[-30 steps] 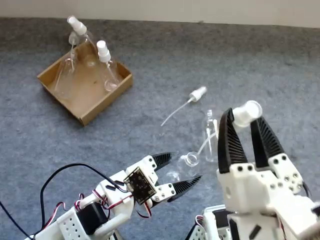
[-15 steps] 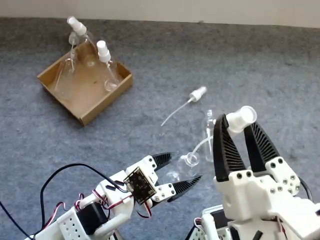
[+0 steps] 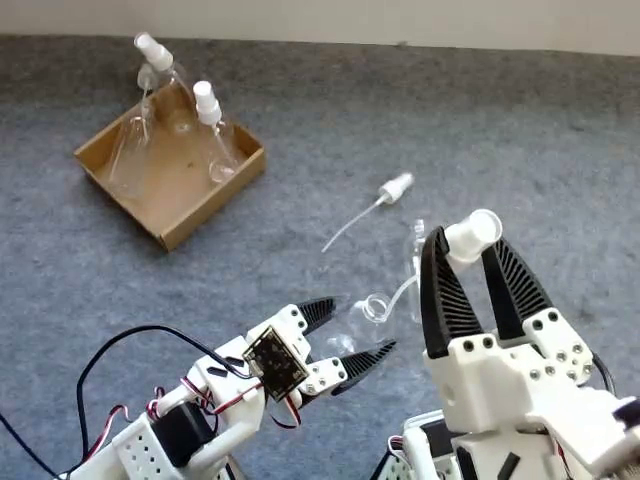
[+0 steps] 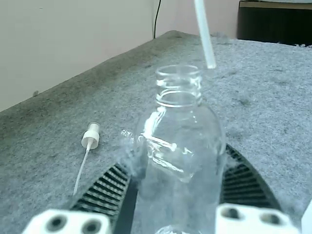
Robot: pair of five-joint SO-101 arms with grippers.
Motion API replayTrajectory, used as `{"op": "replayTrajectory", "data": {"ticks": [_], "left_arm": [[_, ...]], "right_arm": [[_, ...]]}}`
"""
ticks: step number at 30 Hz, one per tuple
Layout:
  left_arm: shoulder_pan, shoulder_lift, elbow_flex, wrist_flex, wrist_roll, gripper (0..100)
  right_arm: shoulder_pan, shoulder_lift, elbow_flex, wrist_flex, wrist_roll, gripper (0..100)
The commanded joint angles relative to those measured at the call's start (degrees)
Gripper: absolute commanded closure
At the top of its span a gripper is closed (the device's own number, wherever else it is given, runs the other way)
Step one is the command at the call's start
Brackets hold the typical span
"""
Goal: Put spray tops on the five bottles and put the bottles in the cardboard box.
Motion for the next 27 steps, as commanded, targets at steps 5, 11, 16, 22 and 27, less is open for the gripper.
{"op": "replayTrajectory", "data": {"ticks": [5, 11, 16, 22, 27], "left_arm": [[-0.4, -0.5, 1.2, -1.1, -0.2, 90], [-0.4, -0.5, 1.2, -1.1, -0.2, 90], [-0.4, -0.5, 1.2, -1.1, -0.2, 90], [-0.4, -0.5, 1.2, -1.1, -0.2, 90], [-0.4, -0.5, 1.2, -1.1, -0.3, 90]], "right_arm": [[-0.5, 0.0, 2.8, -3.1, 1.2, 98.5], [-0.5, 0.0, 2.8, -3.5, 1.3, 98.5], [-0.6, 0.0, 2.7, -5.7, 1.3, 98.5], [-0.6, 0.0, 3.0, -5.9, 1.3, 98.5], [-0.7, 0.0, 8.0, -5.8, 1.0, 98.5]]}}
